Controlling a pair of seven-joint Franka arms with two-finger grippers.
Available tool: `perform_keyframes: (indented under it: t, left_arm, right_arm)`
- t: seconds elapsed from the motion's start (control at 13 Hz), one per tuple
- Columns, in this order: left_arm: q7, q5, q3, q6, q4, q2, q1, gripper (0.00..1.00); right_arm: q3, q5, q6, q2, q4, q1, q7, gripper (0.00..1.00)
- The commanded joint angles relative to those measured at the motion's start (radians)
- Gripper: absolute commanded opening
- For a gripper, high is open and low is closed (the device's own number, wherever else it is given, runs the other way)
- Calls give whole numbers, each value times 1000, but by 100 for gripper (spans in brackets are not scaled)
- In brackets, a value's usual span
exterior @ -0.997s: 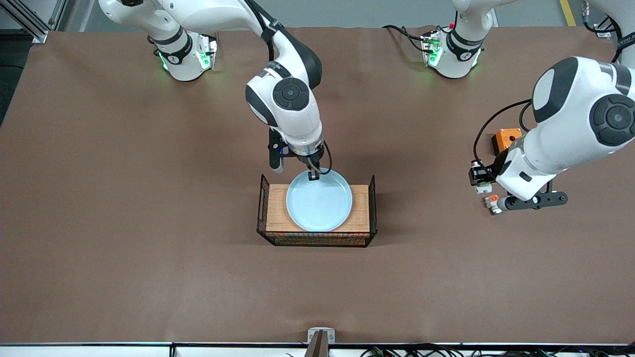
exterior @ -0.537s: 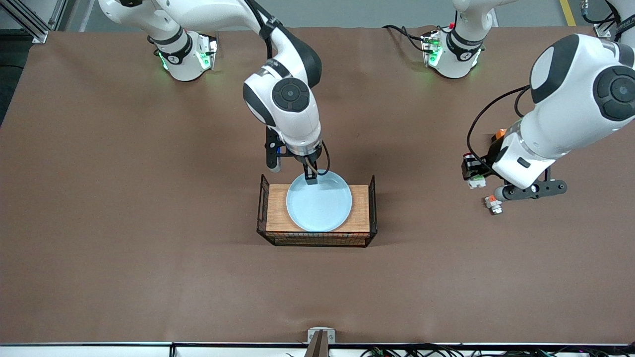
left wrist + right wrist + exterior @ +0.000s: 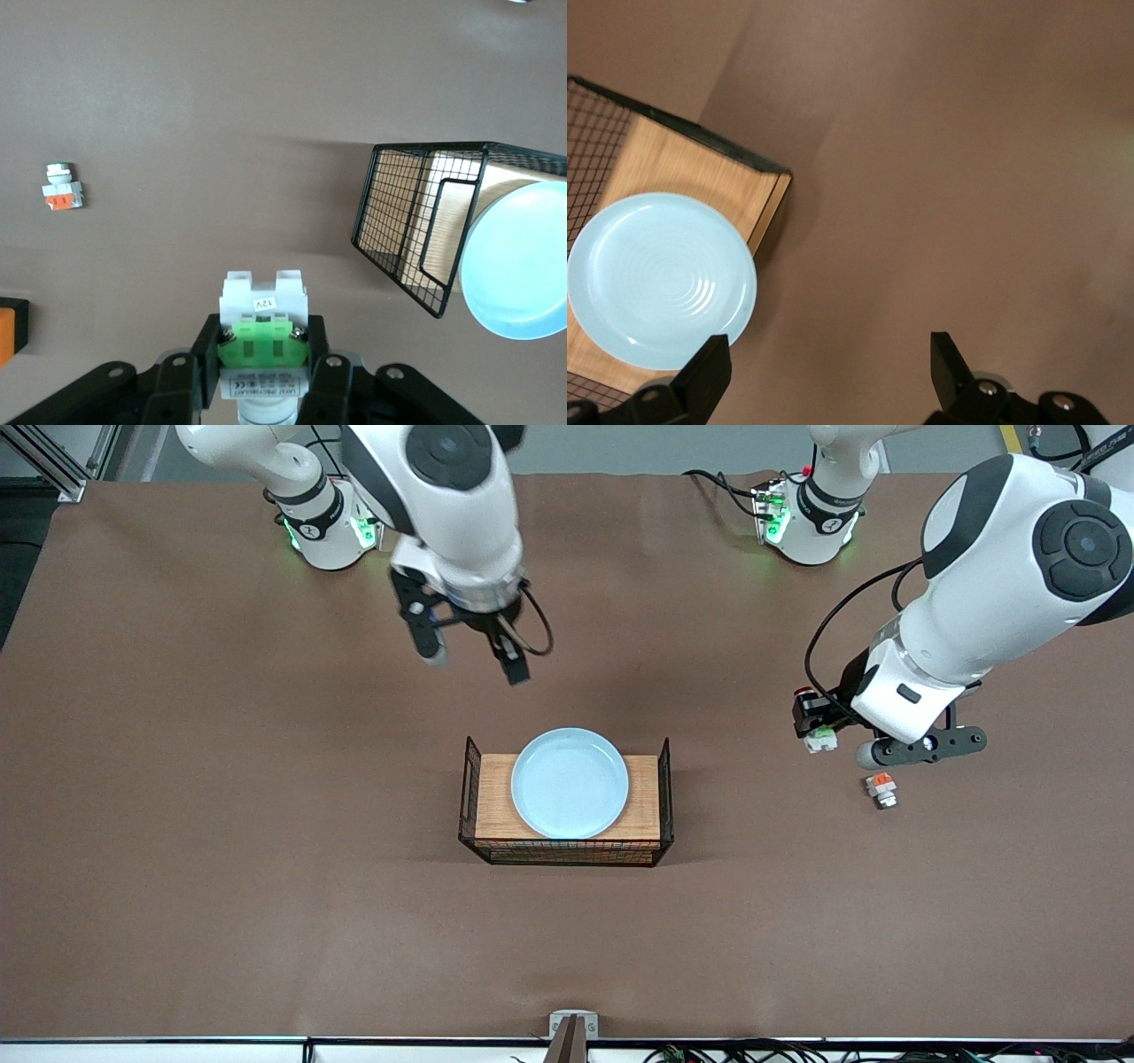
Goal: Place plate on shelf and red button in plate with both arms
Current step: 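Open the right gripper and withdraw while the left gripper carries the button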
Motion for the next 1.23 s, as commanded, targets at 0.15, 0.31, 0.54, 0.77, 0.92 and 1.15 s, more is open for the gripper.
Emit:
perform_keyframes:
  t: [0.15, 0.31, 0.54, 0.77, 0.92, 1.15]
  left_arm:
    - [-137, -16, -4, -20, 26, 19, -73, 0]
    - [-189, -16, -4, -18, 36, 20, -104, 0]
    - [-295, -16, -3, -18, 91, 60, -166, 0]
    - [-387, -16, -3, -7, 140, 106, -223, 0]
    - [-441, -15, -1, -6, 148, 120, -259, 0]
    - [-493, -13, 0, -4, 150, 131, -297, 0]
  right_arm:
    - [11, 103, -163, -183, -70, -223, -472, 99]
    - [9, 103, -163, -281, -167, -316, -694, 100]
    - [9, 103, -154, -361, -269, -451, -1003, 100]
    - [5, 100, -139, -371, -288, -574, -1278, 100]
    - [5, 92, -114, -372, -307, -648, -1424, 100]
    - [5, 77, -73, -392, -340, -711, -1545, 100]
